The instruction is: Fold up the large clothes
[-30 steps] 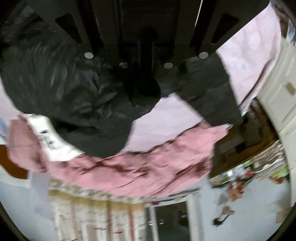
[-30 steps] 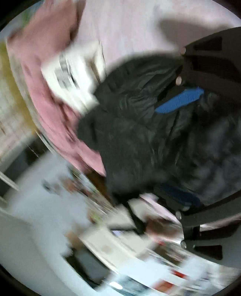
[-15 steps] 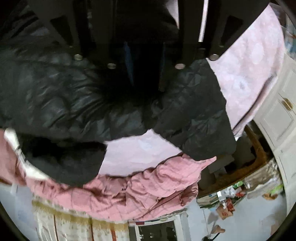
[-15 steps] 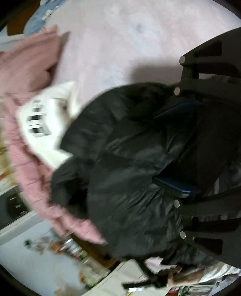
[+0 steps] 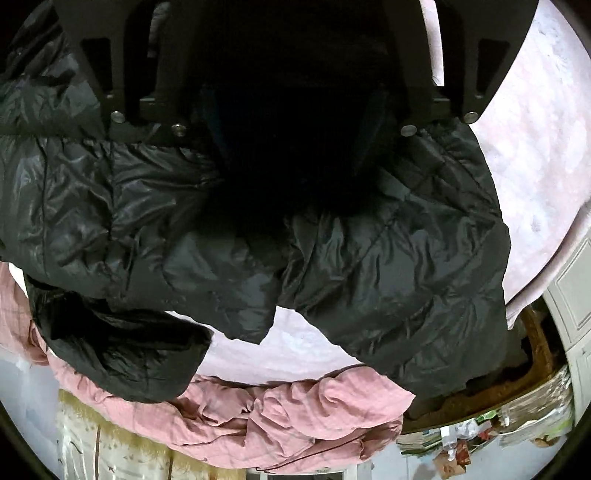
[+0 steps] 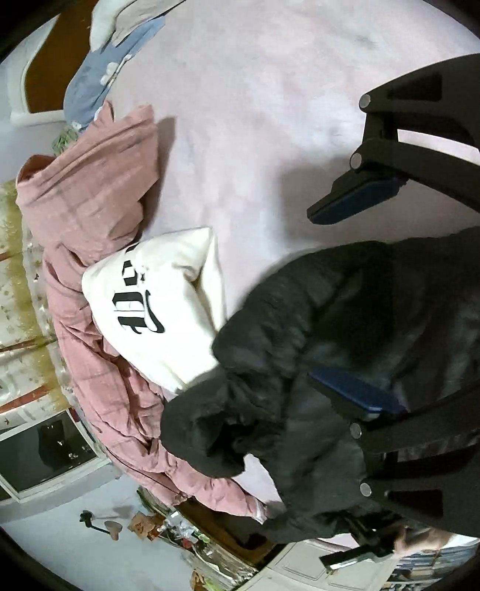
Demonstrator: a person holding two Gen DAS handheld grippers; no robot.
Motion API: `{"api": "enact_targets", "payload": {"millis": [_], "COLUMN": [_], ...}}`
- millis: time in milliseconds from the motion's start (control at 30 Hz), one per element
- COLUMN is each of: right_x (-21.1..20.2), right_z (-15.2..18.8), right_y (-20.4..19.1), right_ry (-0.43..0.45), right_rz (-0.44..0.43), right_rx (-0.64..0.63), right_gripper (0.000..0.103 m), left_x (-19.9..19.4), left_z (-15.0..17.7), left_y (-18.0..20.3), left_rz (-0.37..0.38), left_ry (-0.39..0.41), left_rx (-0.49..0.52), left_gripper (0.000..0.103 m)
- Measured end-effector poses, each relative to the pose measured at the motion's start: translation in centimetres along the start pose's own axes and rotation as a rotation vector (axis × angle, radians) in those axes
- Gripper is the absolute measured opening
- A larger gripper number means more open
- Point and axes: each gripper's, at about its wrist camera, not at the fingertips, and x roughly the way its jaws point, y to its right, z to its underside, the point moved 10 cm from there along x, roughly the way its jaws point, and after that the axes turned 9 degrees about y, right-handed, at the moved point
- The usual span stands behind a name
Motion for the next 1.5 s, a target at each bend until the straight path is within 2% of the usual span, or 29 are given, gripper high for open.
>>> {"api": "enact_targets", "payload": {"millis": [67, 133, 200, 233, 300, 333, 367, 433, 533, 667, 800, 833, 900, 967, 1000, 1033, 1100, 1167, 1233, 1300, 1367, 1400, 1500], "right_x": [1.6, 3.9, 6.4, 7.7, 9.0, 9.3, 10.0, 11.4, 12.4, 13.0, 14.0, 14.0, 13.2, 10.9, 9.7, 8.0, 3.8, -0.3, -3.5, -6.5, -8.3, -8.8, -10.1], "right_z": [-0.8, -1.5, -0.7, -0.3, -0.2, -0.2, -0.3, -0.3, -1.2, -2.7, -2.3, -2.1, -2.1, -2.7, -3.1, -3.9, -5.0, -5.2, -5.0, -4.6, -4.5, -4.4, -3.8], "right_y": [-1.3, -2.2, -2.2, -2.6, -3.2, -3.4, -3.2, -2.0, 0.0, 2.5, 5.1, 5.4, 5.4, 5.1, 4.9, 4.8, 4.1, 2.7, 1.5, 1.0, 0.7, 0.4, -2.3], "right_ry": [-0.01, -0.009, -0.048, -0.075, -0.103, -0.108, -0.123, -0.161, -0.153, -0.114, -0.163, -0.169, -0.157, -0.12, -0.089, -0.033, 0.079, 0.172, 0.26, 0.349, 0.404, 0.399, 0.35], "right_rz": [-0.098, -0.166, -0.152, -0.148, -0.168, -0.145, -0.092, 0.046, 0.121, 0.239, 0.178, 0.173, 0.167, 0.187, 0.196, 0.199, 0.164, 0.075, 0.005, -0.043, -0.095, -0.126, -0.304], "right_rx": [0.004, 0.062, 0.115, 0.126, 0.123, 0.102, 0.062, -0.025, -0.027, -0.099, 0.085, 0.103, 0.119, 0.094, 0.078, 0.06, 0.043, 0.021, -0.002, -0.012, 0.036, 0.049, 0.07], "right_gripper": [0.081, 0.081, 0.079, 0.073, 0.069, 0.056, 0.034, 0.014, 0.009, 0.006, 0.006, 0.008, 0.023, 0.055, 0.063, 0.071, 0.076, 0.089, 0.091, 0.091, 0.093, 0.093, 0.093], "left_x": [0.0, 0.1, 0.2, 0.2, 0.4, 0.4, 0.4, 0.4, 0.4, 0.4, 0.4, 0.4, 0.4, -0.1, -0.8, -1.7, -3.8, -6.1, -7.9, -8.6, -7.3, -6.3, -2.6], "left_z": [0.0, -0.1, -0.1, -0.2, -0.3, -0.3, -0.4, -0.3, -0.3, -0.2, -0.1, -0.1, -0.2, -0.6, -1.1, -1.8, -3.4, -5.4, -7.3, -8.9, -9.6, -9.5, -8.3], "left_y": [0.0, -0.1, -0.1, -0.2, -0.1, -0.1, -0.1, -0.1, -0.1, -0.1, 0.0, -0.1, 0.0, 0.0, -0.1, -0.3, -0.7, -1.6, -2.8, -4.7, -7.5, -8.7, -13.3], "left_rz": [-0.004, -0.011, -0.02, -0.025, -0.035, -0.037, -0.039, -0.038, -0.038, -0.027, -0.032, -0.025, -0.012, 0.014, 0.018, 0.021, 0.0, -0.055, -0.078, -0.082, -0.089, -0.09, -0.019], "left_ry": [0.001, 0.002, 0.002, 0.002, 0.002, 0.004, 0.004, 0.004, 0.005, 0.005, 0.004, 0.0, -0.009, -0.011, 0.007, 0.04, 0.121, 0.217, 0.301, 0.334, 0.279, 0.237, 0.127], "left_rx": [0.0, 0.001, 0.002, 0.003, 0.01, 0.011, 0.012, 0.011, 0.012, 0.01, 0.015, 0.011, -0.001, -0.011, -0.018, -0.017, -0.004, 0.006, -0.009, -0.047, -0.101, -0.13, -0.339], "left_gripper": [0.067, 0.07, 0.072, 0.074, 0.075, 0.075, 0.076, 0.076, 0.078, 0.081, 0.083, 0.083, 0.083, 0.083, 0.083, 0.083, 0.084, 0.096, 0.103, 0.103, 0.103, 0.103, 0.103]}}
